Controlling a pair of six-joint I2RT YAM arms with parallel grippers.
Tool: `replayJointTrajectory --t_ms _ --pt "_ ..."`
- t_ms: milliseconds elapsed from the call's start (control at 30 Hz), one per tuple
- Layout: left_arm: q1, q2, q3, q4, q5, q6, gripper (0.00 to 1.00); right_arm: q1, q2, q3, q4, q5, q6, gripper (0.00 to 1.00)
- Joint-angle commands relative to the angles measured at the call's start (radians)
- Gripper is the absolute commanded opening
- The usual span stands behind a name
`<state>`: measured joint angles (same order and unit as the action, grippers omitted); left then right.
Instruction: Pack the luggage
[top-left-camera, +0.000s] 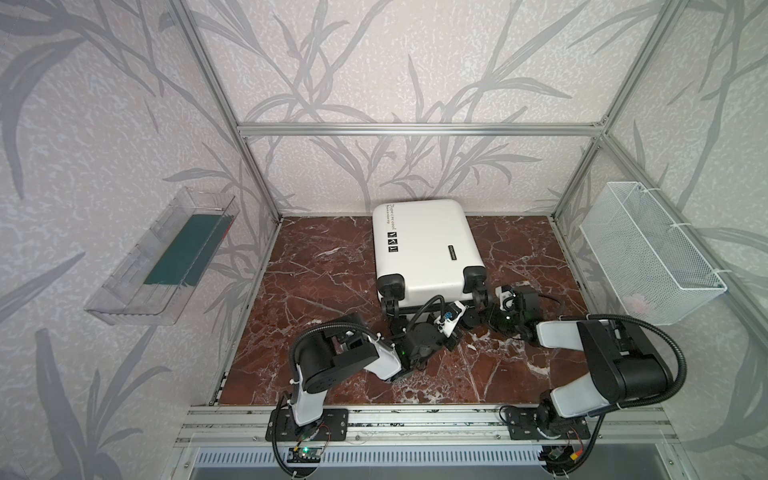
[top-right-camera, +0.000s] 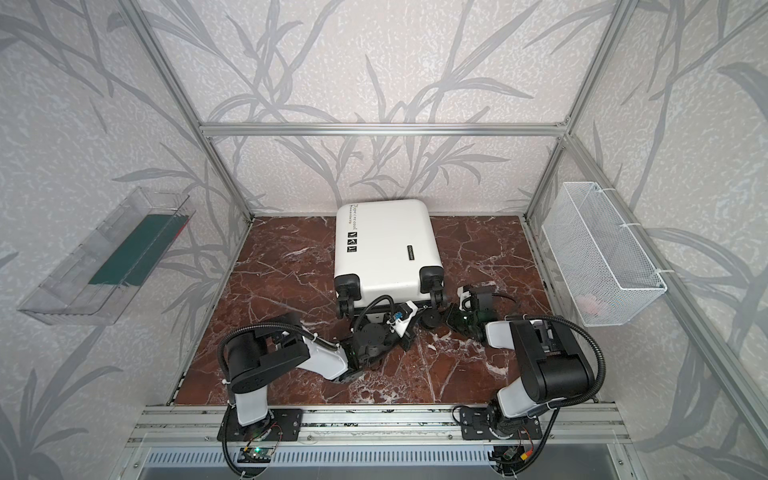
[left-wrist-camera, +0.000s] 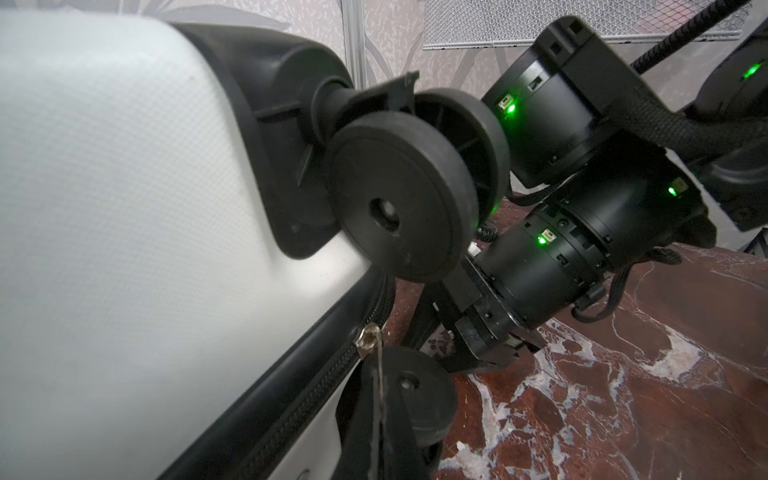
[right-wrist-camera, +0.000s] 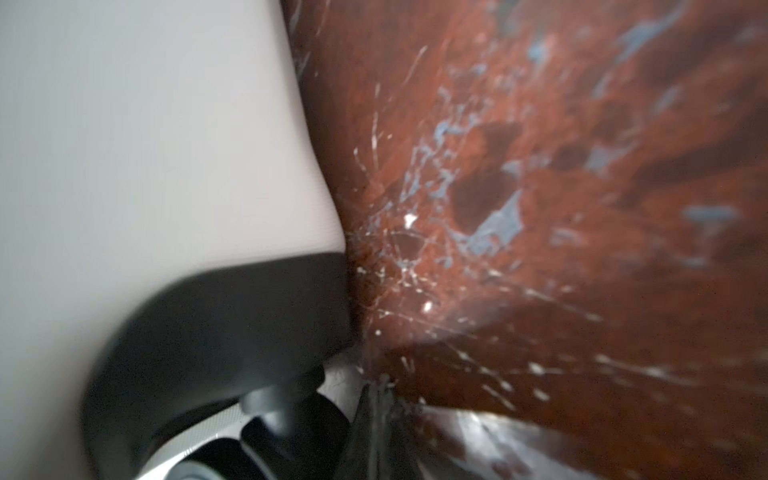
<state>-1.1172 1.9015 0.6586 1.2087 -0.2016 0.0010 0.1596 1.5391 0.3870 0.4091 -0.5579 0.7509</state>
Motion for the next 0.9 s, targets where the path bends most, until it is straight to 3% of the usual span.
replayJointTrajectory --t_ms 0,300,700,867 --pt "-0.028 -0.008 0.005 0.053 0.057 -0.005 0.00 0.063 0.026 -0.028 0.089 -0.013 0.065 0.00" --pt "-0.068 0.053 0.075 0.048 0.077 -0.017 0.00 0.179 0.068 -0.024 0.146 0.035 0.112 0.00" --pt "-0.090 0.149 0.148 0.104 0.025 -0.035 0.00 0.224 0.075 -0.011 0.139 0.059 0.123 0.00" --pt "-0.090 0.117 0.096 0.131 0.004 -0.035 0.13 0.222 0.058 -0.001 0.098 0.071 0.106 0.00"
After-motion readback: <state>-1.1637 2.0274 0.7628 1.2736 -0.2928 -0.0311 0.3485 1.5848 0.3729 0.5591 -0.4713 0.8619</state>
